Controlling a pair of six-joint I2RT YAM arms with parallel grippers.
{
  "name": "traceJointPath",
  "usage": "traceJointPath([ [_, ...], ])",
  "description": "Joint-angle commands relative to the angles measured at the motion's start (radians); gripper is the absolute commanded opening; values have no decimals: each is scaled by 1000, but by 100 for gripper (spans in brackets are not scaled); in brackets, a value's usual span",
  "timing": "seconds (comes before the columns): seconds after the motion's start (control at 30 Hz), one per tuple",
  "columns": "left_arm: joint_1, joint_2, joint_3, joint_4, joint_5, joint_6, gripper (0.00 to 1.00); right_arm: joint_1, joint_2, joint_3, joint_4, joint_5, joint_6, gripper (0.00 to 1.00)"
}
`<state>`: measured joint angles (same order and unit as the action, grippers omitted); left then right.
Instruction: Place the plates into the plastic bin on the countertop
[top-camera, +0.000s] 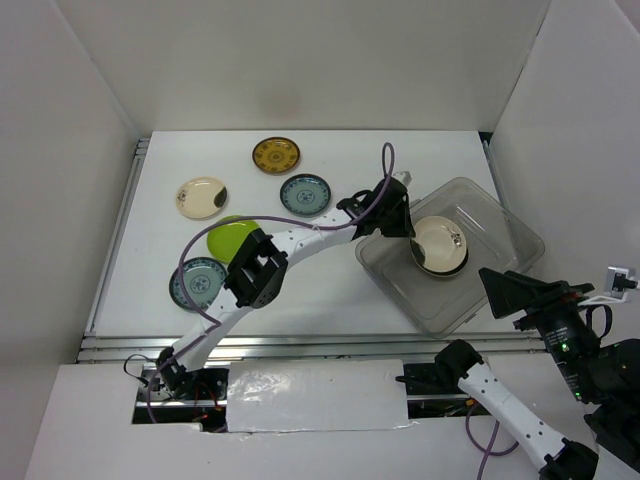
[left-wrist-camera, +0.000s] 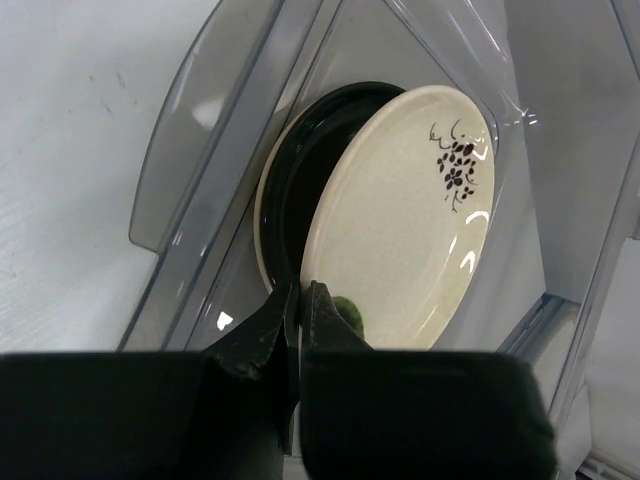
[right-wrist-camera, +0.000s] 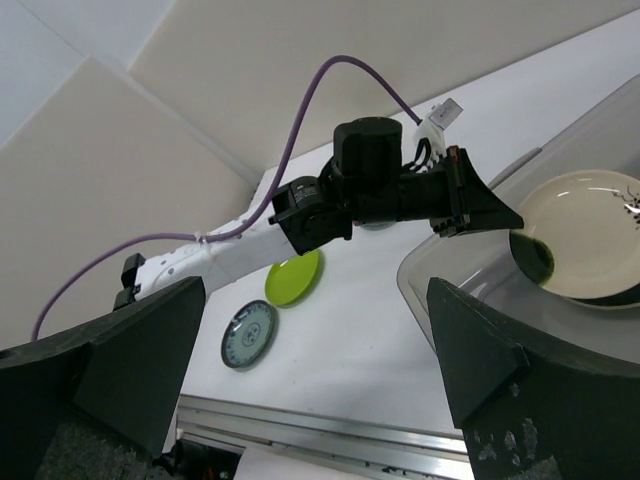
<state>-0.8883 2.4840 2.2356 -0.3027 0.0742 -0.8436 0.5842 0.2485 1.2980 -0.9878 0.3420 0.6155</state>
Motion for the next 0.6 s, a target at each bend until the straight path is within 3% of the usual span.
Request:
traceJointPath([
  [0.0,6,19,64,99,71,-11,2,19,-5,11,-17,29,-3,100],
  [0.03,9,27,88,93,81,-12,8,22,-8,9,-17,28,-3,100],
  [0.07,9,35,97,91,90,-11,29,23,-9,6,-15,26,-2,100],
  [0.1,9,35,105,89,94,-9,39,25,-11,1,-14,26,-2,100],
  [0.13,6,27,99,94,102,-5,56,23,-12,0,-14,23,-2,100],
  [0.17,3,10,84,114,110,12,87,25,-12,-3,-14,23,-2,100],
  [0.2,-1,-38,41,129,121,20,99,25,-14,-3,-14,23,-2,100],
  [0.27,-21,-111,-8,143,121,63,99,28,-14,-9,-9,23,-3,100],
  [0.33,-53,-290,-126,133,61,99,99,29,-14,-19,6,23,-3,100],
  [0.37,-63,-362,-195,128,-67,110,99,28,-14,-31,8,17,-3,100],
  [0.4,-70,-520,-359,119,-156,97,99,31,-15,-37,21,12,-3,100],
  [0.47,-60,-684,-546,100,-402,4,99,29,-21,-69,38,-12,-6,100],
  [0.5,-49,-840,-727,88,-462,-36,99,32,-25,-81,58,-26,-7,100],
  [0.57,17,-1051,-888,41,-578,-112,99,34,-28,-123,92,-64,-16,100],
])
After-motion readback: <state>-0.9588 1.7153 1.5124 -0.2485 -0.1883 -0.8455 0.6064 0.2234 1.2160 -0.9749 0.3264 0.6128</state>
